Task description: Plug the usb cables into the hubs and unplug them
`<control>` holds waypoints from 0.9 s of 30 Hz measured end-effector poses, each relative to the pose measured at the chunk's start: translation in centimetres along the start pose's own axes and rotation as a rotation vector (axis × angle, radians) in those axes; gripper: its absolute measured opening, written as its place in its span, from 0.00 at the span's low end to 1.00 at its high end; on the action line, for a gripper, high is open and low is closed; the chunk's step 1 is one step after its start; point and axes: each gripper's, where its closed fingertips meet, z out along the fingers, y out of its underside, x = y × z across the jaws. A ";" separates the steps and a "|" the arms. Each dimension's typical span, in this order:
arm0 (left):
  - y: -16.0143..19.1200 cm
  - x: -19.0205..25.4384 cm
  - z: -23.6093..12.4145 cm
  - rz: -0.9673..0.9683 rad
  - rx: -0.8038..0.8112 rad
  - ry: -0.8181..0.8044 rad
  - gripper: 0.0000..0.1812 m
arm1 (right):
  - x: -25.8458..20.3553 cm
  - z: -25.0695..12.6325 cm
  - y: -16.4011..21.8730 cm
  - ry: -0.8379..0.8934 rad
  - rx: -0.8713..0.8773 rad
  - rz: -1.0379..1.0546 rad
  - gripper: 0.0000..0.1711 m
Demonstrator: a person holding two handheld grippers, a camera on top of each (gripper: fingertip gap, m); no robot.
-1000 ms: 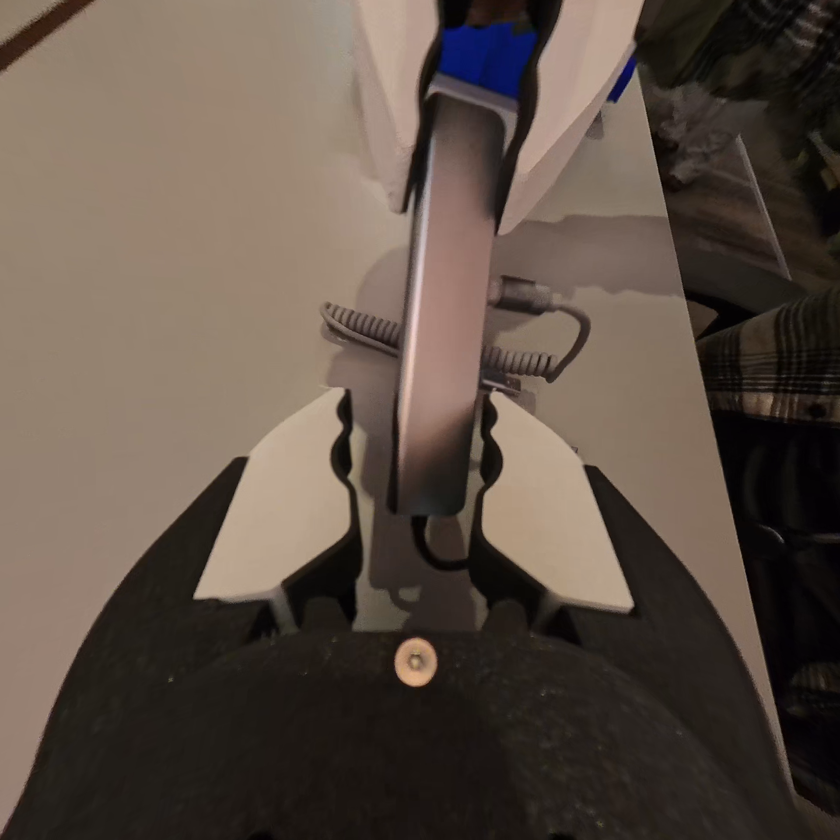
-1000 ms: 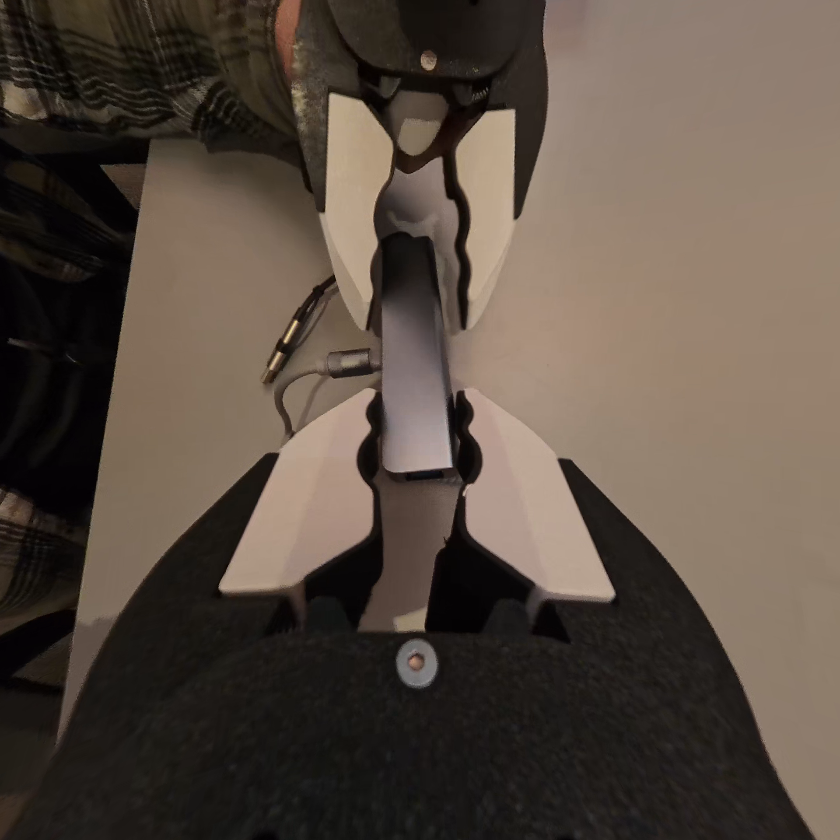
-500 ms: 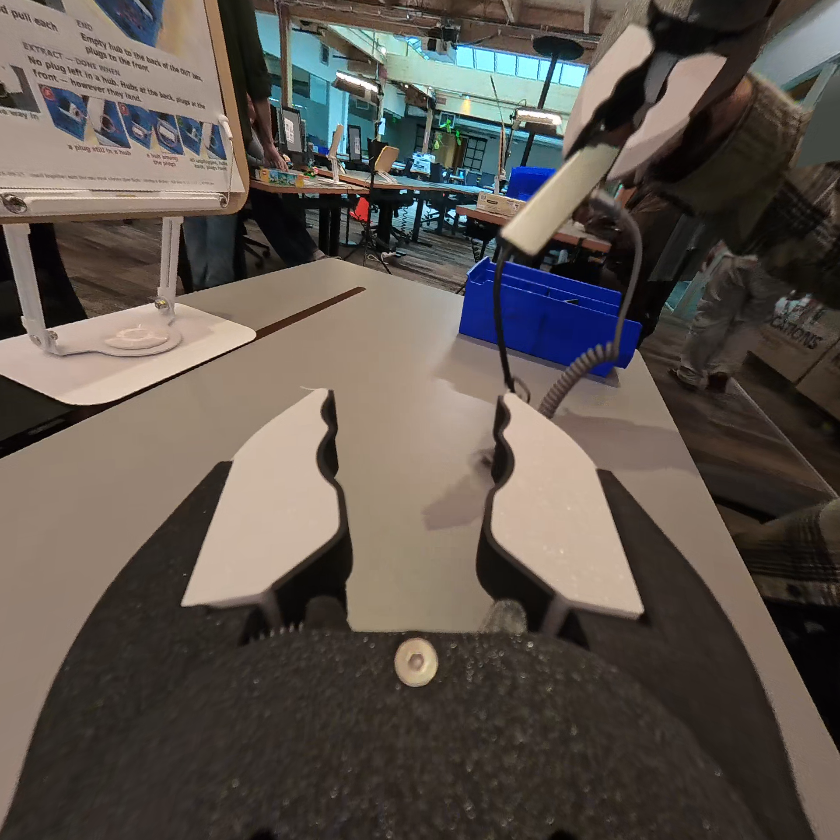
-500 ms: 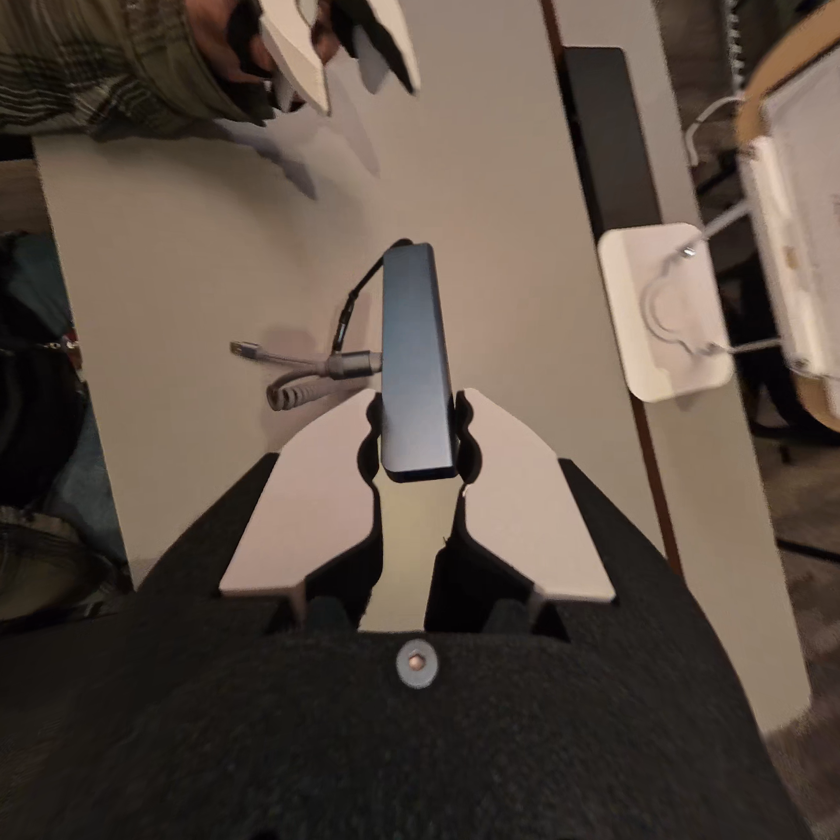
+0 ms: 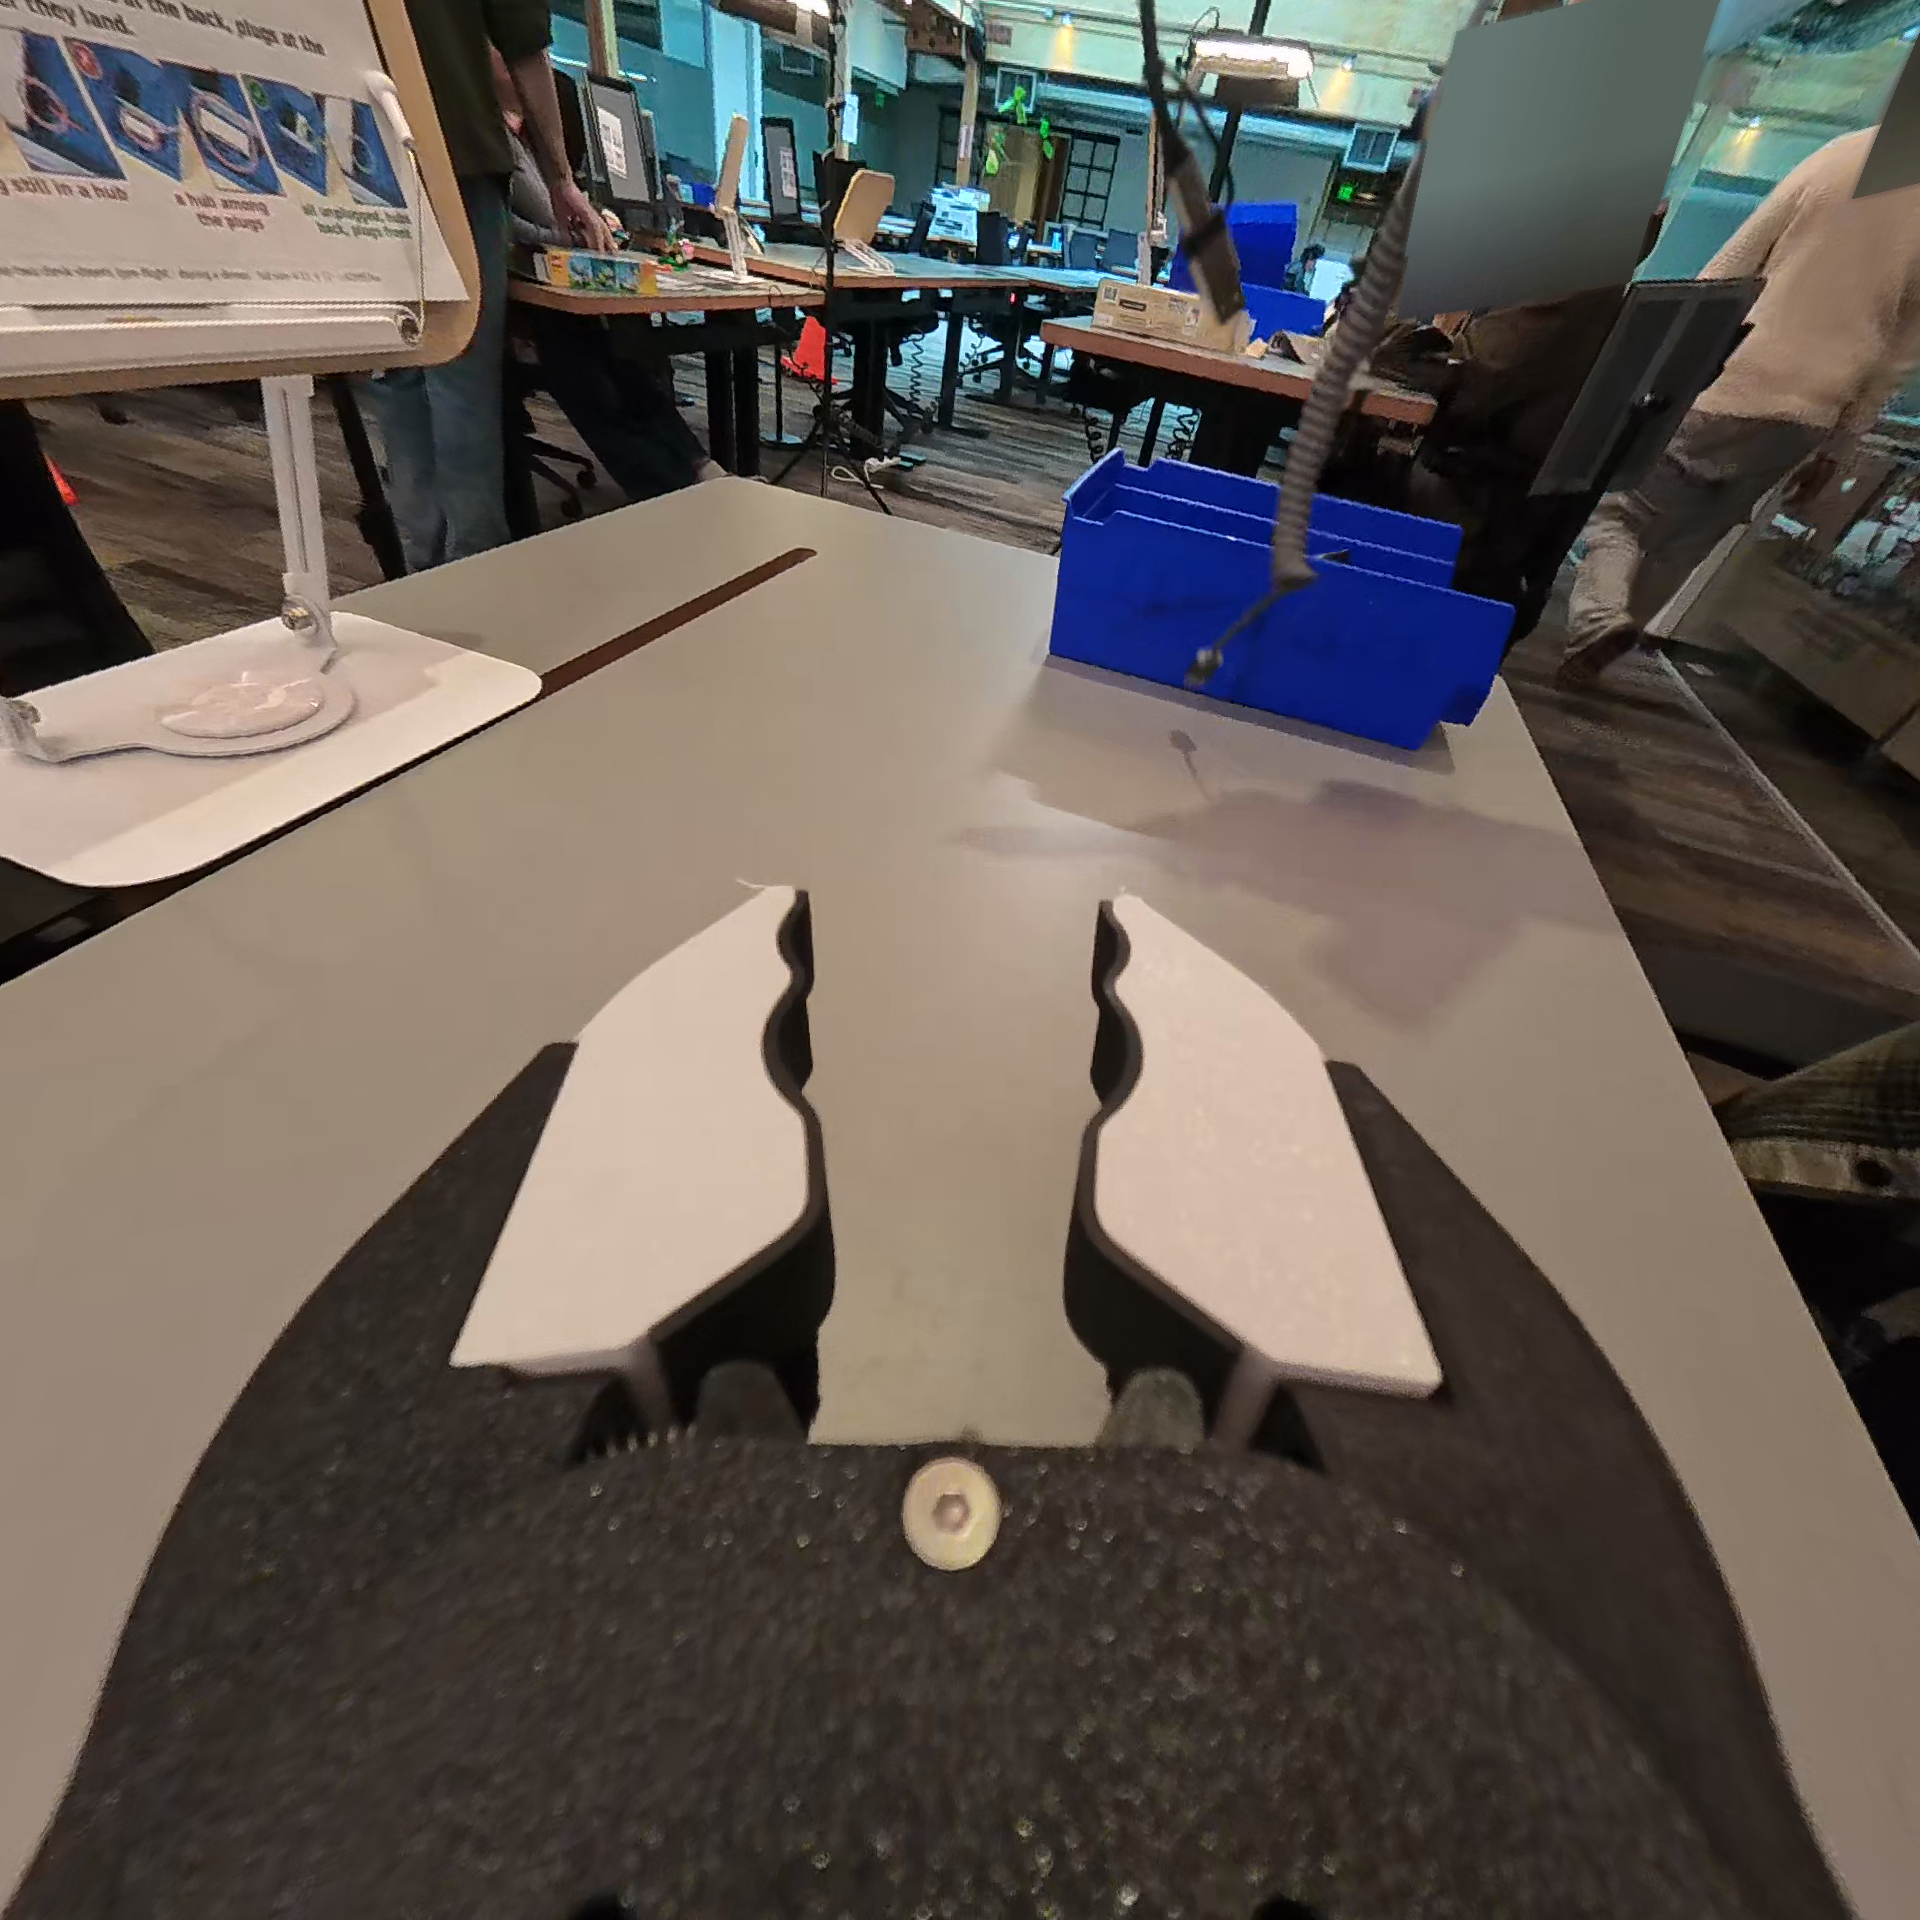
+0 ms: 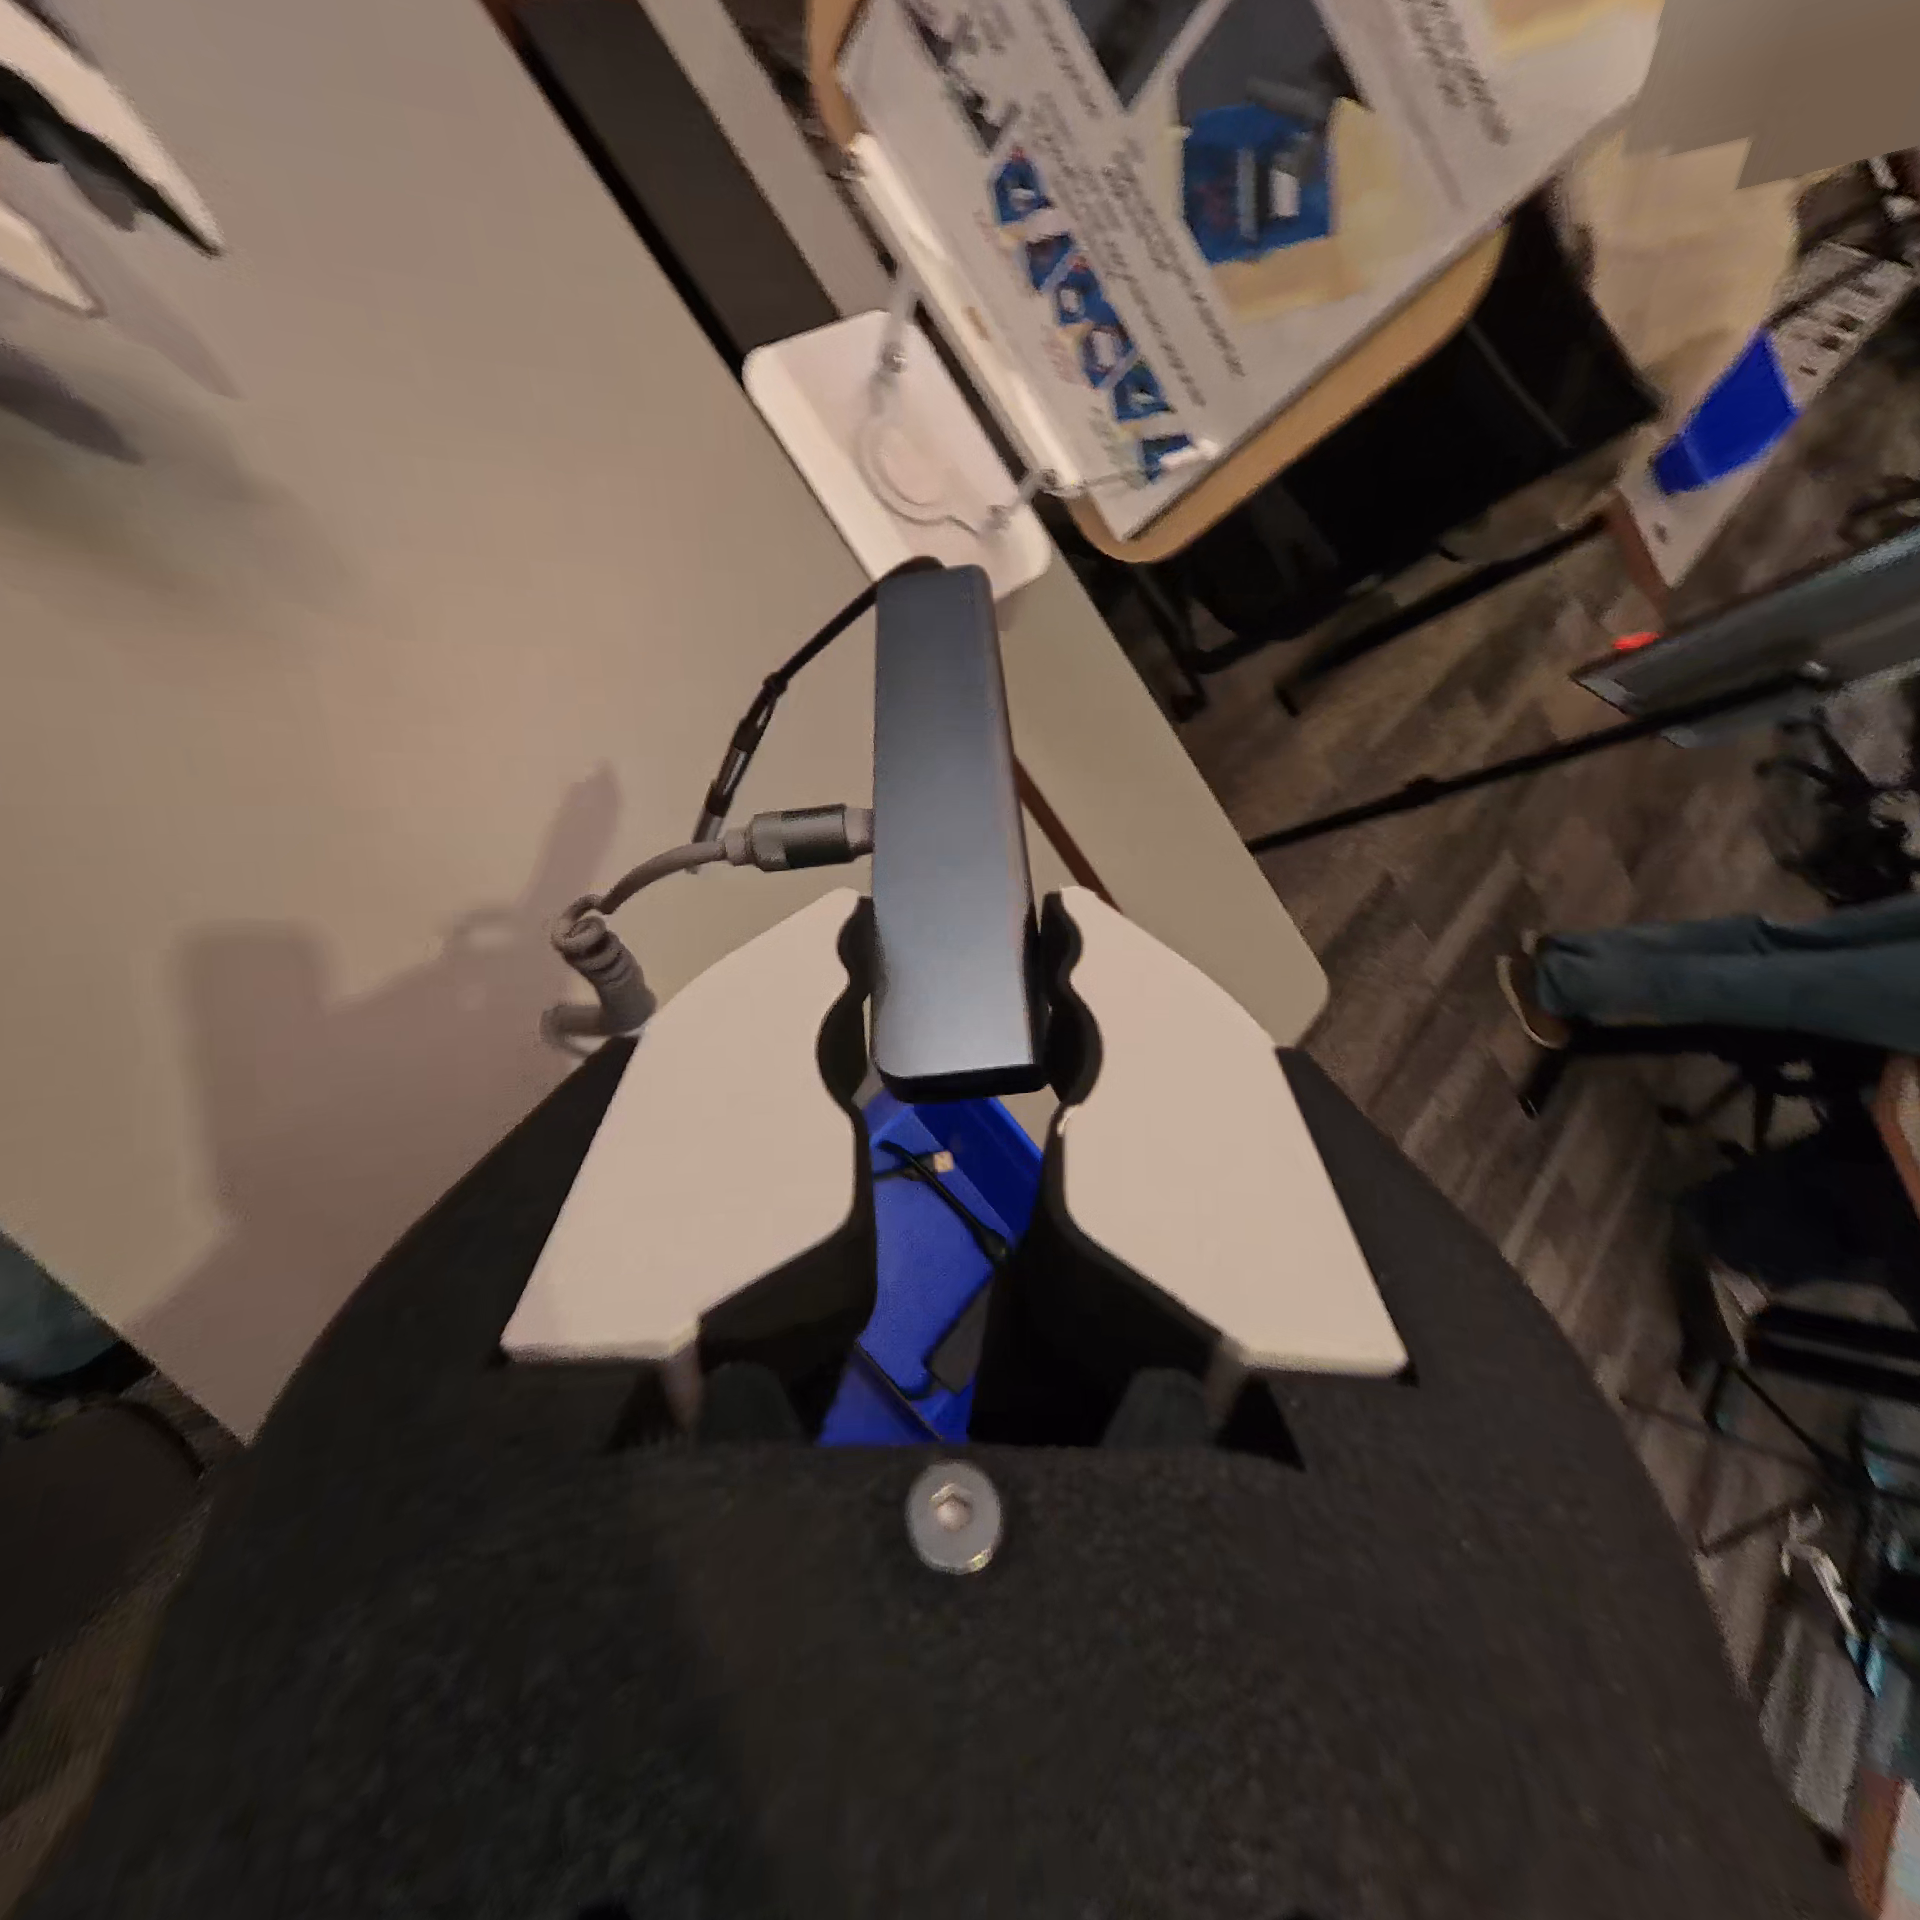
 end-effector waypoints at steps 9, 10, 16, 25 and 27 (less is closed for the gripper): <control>0.5 0.0 0.3 0.013 -0.028 -0.010 0.27 | 5.8 -1.6 2.2 0.168 0.015 0.150 0.17; 0.6 -0.1 0.3 0.016 -0.034 -0.012 0.27 | 6.2 -1.6 2.5 0.179 0.009 0.166 0.17; 1.2 0.1 0.8 0.042 -0.072 -0.018 0.25 | 7.1 -0.9 3.3 0.193 -0.016 0.231 0.17; 1.3 0.4 0.8 0.042 -0.074 -0.006 0.25 | 6.9 0.1 3.7 0.181 -0.029 0.249 0.17; 1.2 0.4 0.8 0.041 -0.074 -0.004 0.25 | 6.9 0.2 3.7 0.183 -0.031 0.253 0.17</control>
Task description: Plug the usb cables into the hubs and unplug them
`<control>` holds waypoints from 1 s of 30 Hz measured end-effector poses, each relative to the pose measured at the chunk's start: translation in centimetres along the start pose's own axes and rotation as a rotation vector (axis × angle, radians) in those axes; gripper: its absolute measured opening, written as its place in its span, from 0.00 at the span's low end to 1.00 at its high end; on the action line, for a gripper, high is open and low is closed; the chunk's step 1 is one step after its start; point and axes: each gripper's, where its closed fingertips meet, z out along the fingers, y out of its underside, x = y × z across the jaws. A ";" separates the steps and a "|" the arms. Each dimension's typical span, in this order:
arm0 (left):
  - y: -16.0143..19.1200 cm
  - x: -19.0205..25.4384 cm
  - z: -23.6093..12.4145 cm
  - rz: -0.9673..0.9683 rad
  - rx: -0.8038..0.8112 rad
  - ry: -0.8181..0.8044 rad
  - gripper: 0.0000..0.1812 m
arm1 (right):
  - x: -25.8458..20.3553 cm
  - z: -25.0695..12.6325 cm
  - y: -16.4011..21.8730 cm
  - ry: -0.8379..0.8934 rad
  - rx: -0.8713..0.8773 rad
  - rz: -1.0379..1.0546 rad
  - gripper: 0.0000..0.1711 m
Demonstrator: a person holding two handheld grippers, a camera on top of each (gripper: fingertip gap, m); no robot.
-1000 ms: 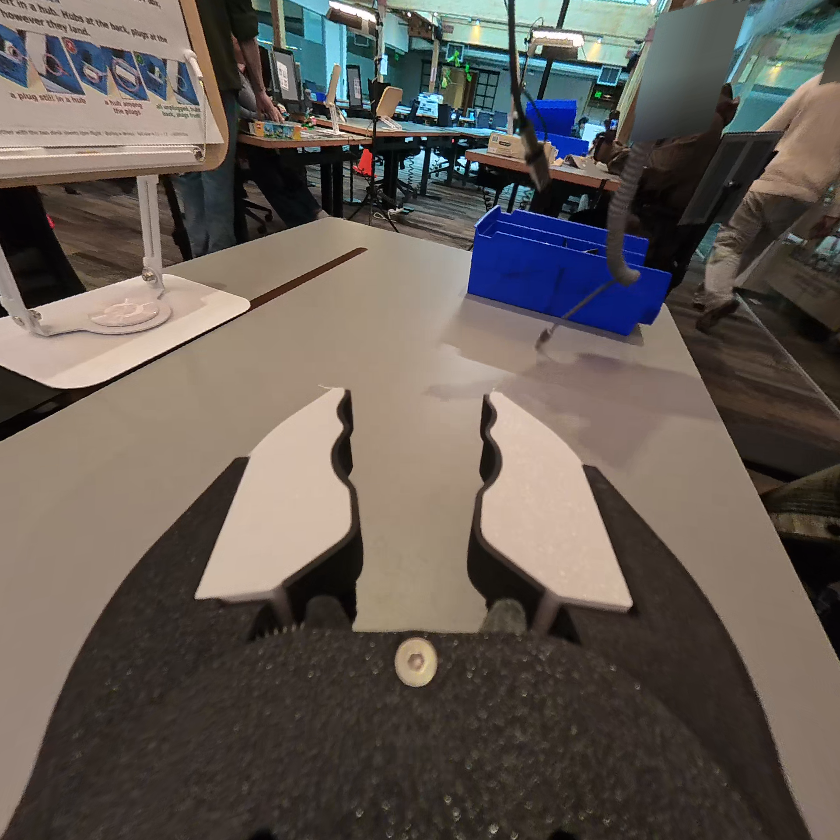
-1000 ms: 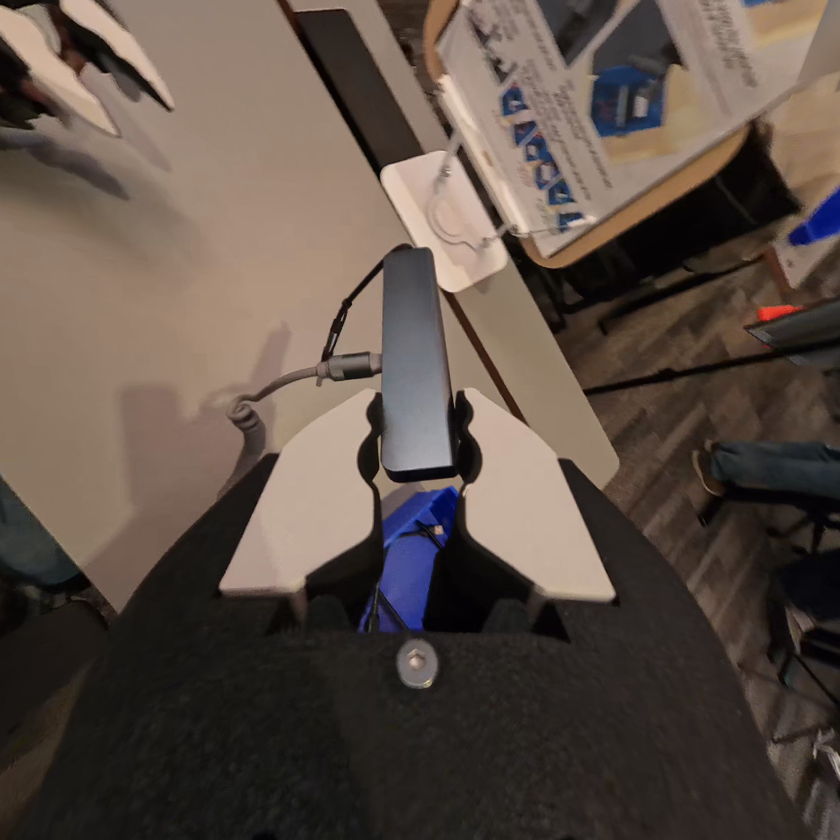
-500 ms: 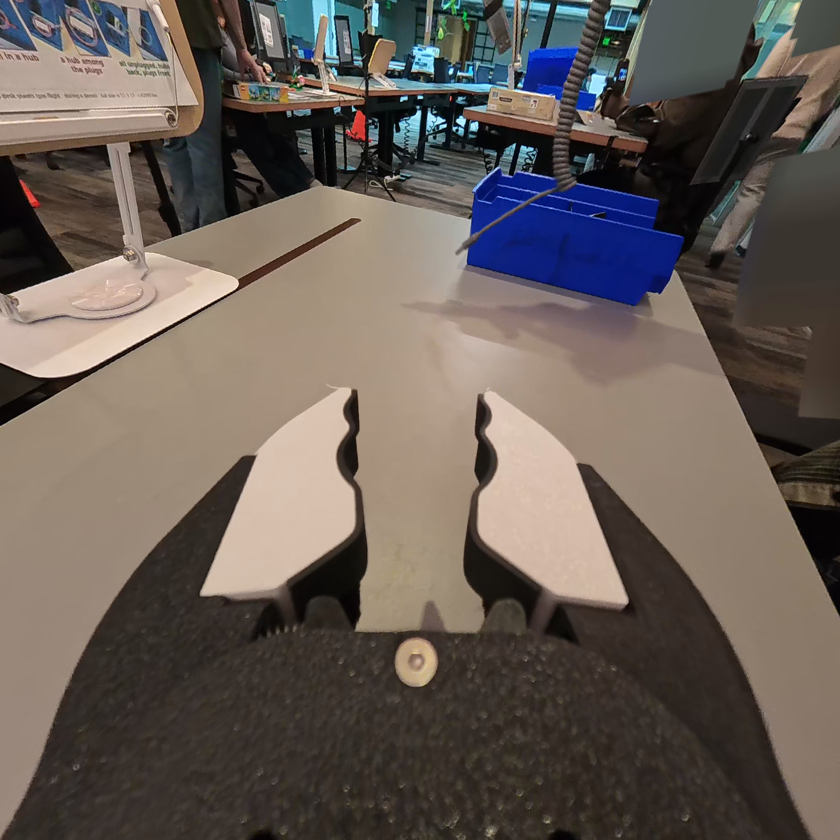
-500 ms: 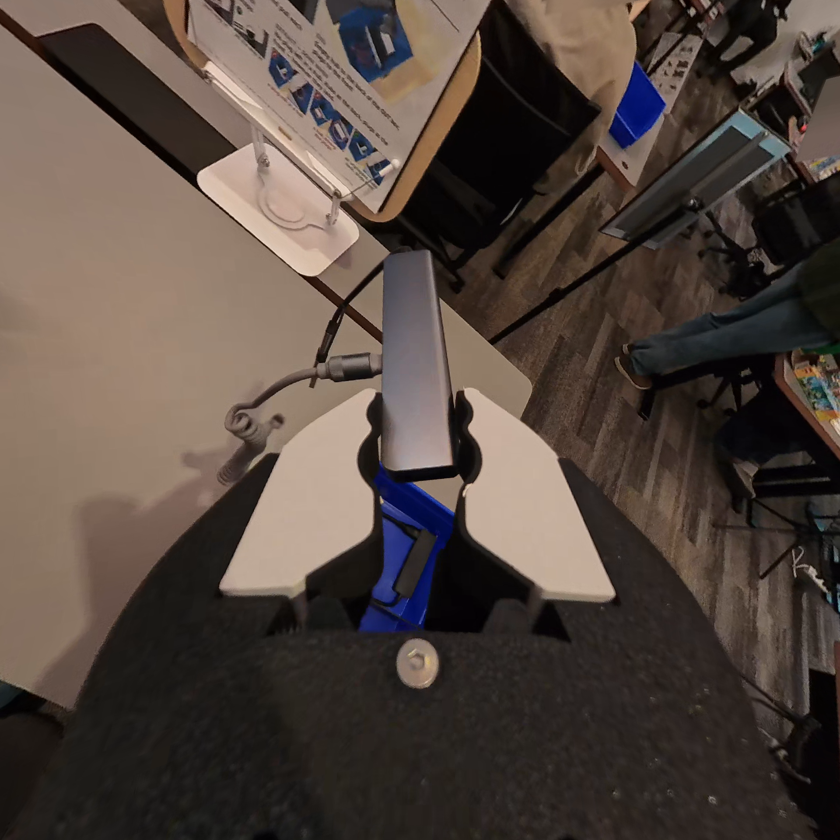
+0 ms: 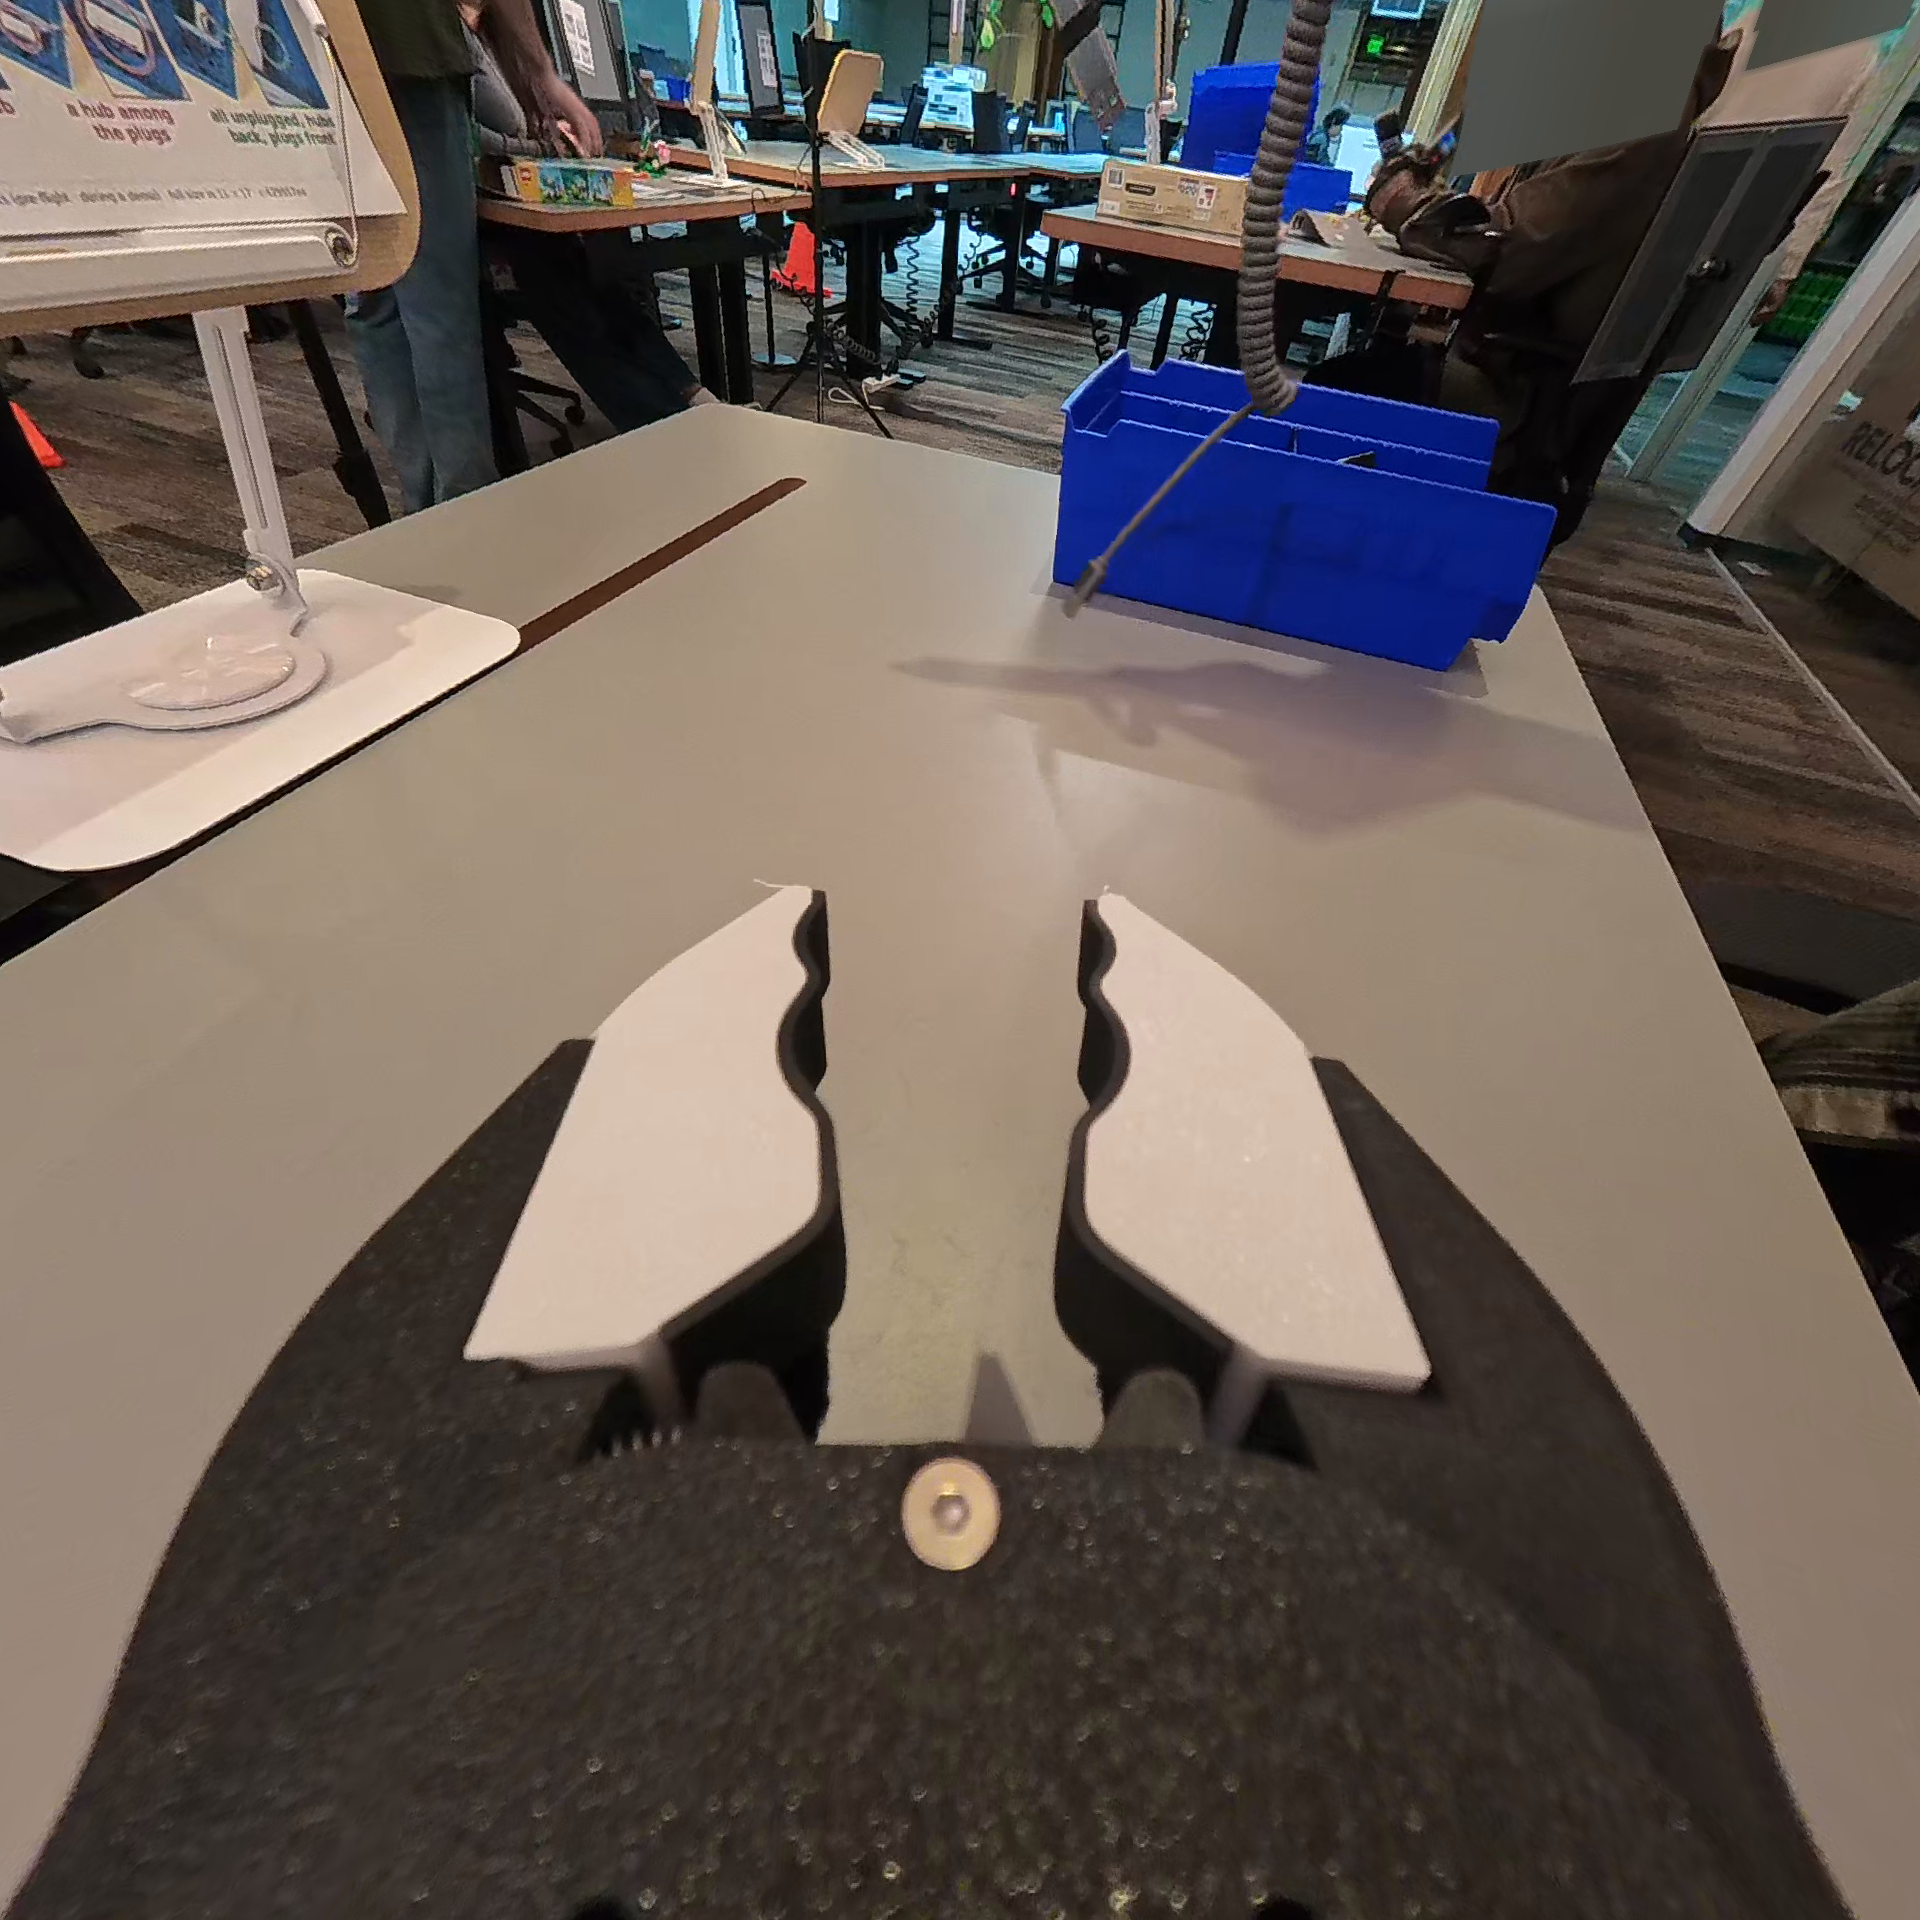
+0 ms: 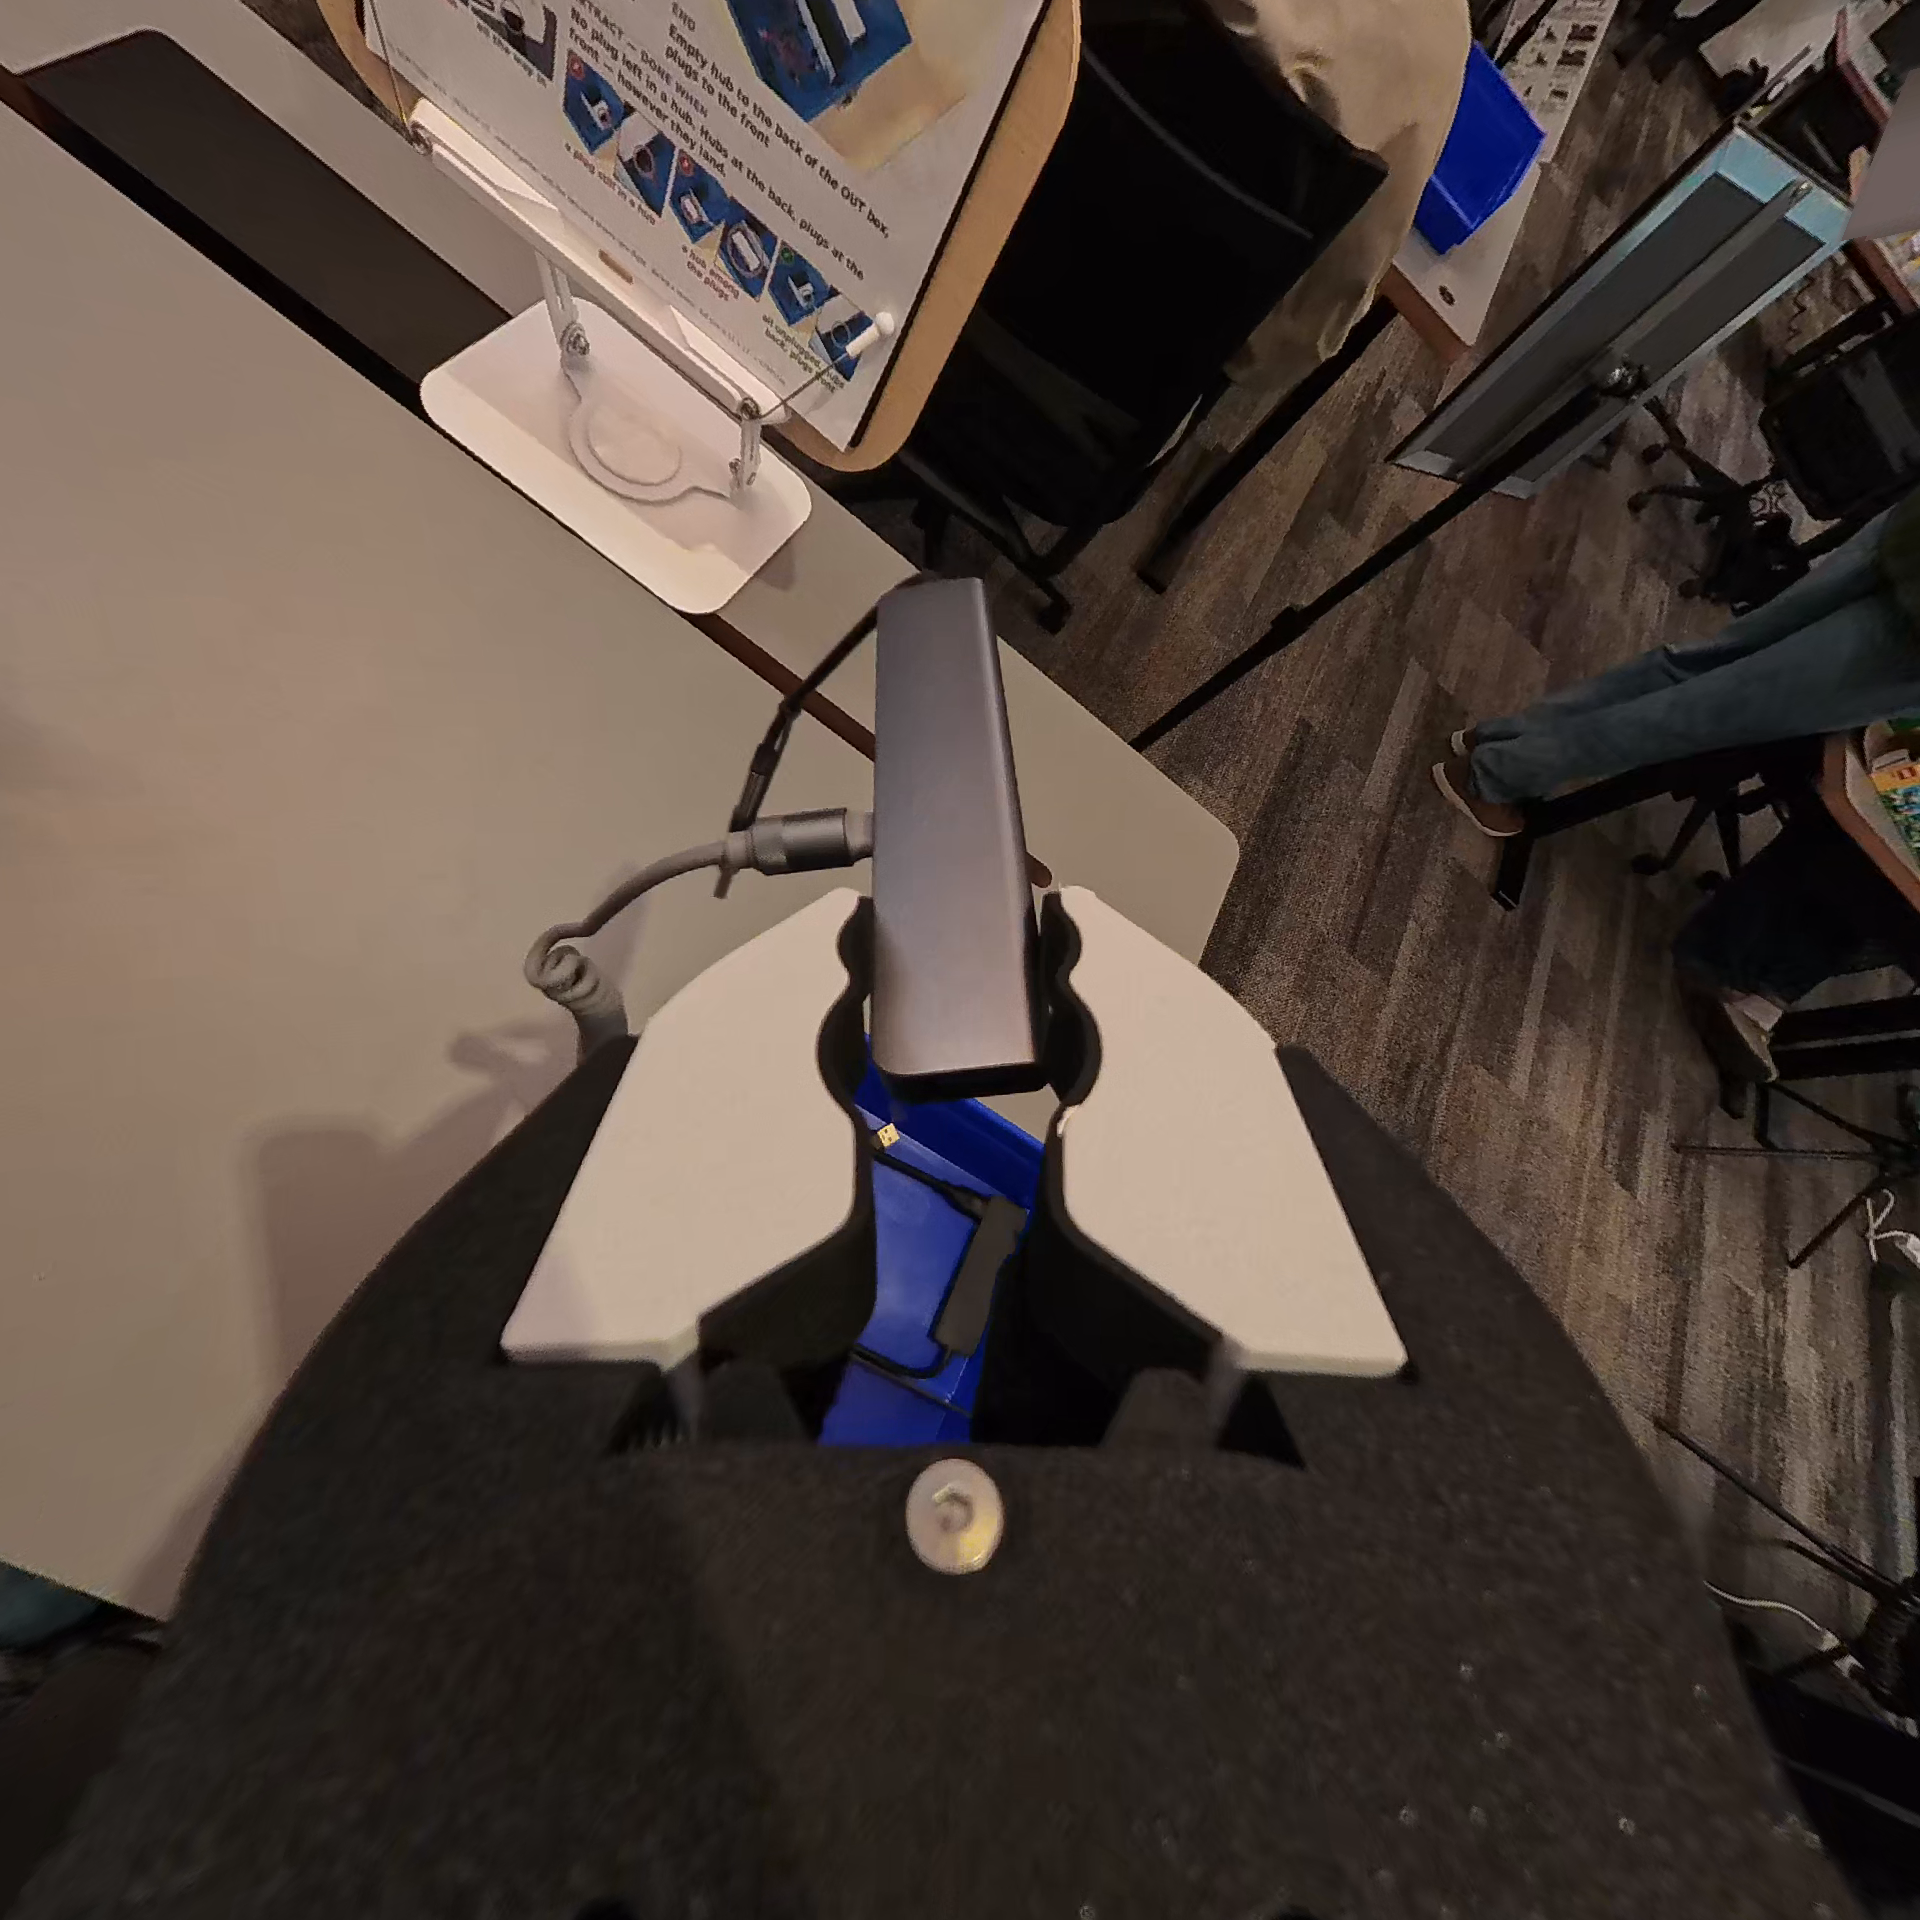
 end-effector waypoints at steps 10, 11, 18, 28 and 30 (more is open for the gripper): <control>0.4 0.1 0.3 0.002 -0.025 0.003 0.25 | -0.2 0.5 -0.2 -0.001 -0.010 0.011 0.17; 0.4 0.1 0.3 0.005 -0.028 0.003 0.25 | -0.3 0.6 -0.3 -0.004 -0.009 0.011 0.17; 0.6 0.1 0.4 0.015 -0.047 -0.004 0.24 | -0.4 0.5 -0.3 -0.007 -0.018 0.013 0.17; 1.1 0.5 0.8 0.044 -0.086 -0.002 0.24 | 0.1 -0.1 -0.4 0.005 -0.010 0.032 0.17; 1.1 0.6 0.8 0.044 -0.086 -0.001 0.24 | 0.2 -0.2 -0.4 0.009 -0.012 0.036 0.17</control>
